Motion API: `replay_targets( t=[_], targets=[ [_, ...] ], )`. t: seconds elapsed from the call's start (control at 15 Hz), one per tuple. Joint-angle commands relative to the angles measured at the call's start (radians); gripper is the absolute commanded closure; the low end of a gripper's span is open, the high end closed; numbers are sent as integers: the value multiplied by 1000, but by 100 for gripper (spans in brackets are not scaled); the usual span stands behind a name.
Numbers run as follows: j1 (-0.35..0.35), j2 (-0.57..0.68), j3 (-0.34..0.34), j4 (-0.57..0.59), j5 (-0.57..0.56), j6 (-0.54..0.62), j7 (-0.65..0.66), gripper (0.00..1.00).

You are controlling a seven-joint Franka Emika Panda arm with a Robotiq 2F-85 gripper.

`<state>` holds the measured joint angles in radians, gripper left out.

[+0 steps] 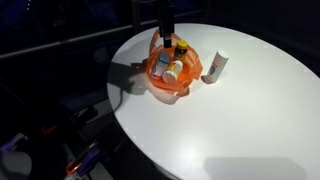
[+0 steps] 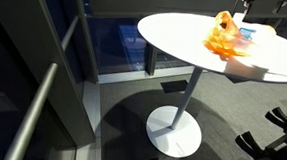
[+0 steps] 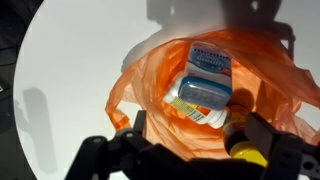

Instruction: Put the blue container in the plastic bag

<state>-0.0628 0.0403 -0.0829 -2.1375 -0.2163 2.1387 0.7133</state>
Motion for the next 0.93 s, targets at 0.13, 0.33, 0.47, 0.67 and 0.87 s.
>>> replay_targets(
  t=[0.13,0.33,0.47,0.67,0.87],
  targets=[
    [-33,-25,-22,77,97,-83,-300,0],
    [-46,-38,-36,117,120,-123,-417,0],
    [-55,-41,-42,138,129,-145,-463,0],
    [-53,-39,-39,120,107,-118,-426,0],
    [-52,-34,-39,118,107,-118,-426,0]
  ],
)
